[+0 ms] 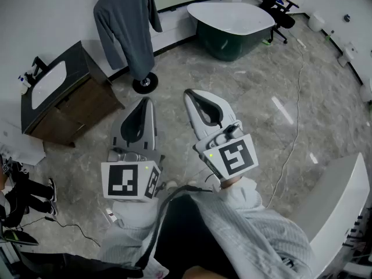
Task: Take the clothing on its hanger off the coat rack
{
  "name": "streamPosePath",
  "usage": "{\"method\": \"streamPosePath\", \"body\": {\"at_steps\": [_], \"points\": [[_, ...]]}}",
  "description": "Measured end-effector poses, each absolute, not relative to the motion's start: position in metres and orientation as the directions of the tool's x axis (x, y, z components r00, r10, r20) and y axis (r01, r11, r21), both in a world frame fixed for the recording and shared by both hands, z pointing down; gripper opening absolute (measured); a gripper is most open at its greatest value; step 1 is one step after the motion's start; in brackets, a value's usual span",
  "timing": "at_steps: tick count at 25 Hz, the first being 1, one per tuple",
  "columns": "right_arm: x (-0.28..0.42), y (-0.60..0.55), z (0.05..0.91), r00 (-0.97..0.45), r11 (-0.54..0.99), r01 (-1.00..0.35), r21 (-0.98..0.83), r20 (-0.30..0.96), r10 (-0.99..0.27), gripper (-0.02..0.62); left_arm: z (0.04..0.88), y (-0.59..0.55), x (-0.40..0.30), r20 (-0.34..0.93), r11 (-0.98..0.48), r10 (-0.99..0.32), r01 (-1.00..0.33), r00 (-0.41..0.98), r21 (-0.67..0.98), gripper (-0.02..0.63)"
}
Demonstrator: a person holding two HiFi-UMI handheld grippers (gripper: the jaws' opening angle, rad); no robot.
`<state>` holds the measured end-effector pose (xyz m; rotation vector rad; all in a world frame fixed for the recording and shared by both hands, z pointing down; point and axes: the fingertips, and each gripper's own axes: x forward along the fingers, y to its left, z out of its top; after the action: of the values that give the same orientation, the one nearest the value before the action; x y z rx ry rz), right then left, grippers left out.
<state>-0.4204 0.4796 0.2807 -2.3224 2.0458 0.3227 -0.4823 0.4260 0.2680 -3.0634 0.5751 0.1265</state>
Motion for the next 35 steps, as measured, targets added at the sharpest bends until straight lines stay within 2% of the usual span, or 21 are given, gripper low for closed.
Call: {"method": "streamPosePath", "body": {"at_steps": [11, 16, 21, 28, 35], "points": [[-0.404, 0.492, 0.288, 0.146, -0.166, -0.981, 0.103, -0.177, -0.973, 0.002, 0.274, 0.440, -0.462, -0.082, -0.940, -0.337, -0.341, 0.938, -0.029, 0.005], [-0.387, 0.515, 0.290, 0.150, -0.168, -0.981, 0.098, -0.171, -0.974, 0.002, 0.276, 0.450, -0.449, -0.107, -0.910, -0.400, -0.408, 0.910, -0.074, 0.005], [-0.358, 0.532, 0.309, 0.178, -0.188, -0.980, 0.062, -0.141, -0.974, 0.003, 0.291, 0.466, -0.425, -0.087, -0.923, -0.374, -0.380, 0.924, -0.067, 0.005], [-0.307, 0.496, 0.337, 0.192, -0.196, -0.980, 0.036, -0.096, -0.977, 0.003, 0.314, 0.424, -0.373, -0.038, -0.927, -0.369, -0.371, 0.929, -0.050, 0.005], [-0.219, 0.412, 0.347, 0.176, -0.179, -0.983, 0.050, -0.070, -0.982, 0.003, 0.325, 0.338, -0.276, -0.044, -0.932, -0.359, -0.361, 0.932, -0.026, 0.005]]}}
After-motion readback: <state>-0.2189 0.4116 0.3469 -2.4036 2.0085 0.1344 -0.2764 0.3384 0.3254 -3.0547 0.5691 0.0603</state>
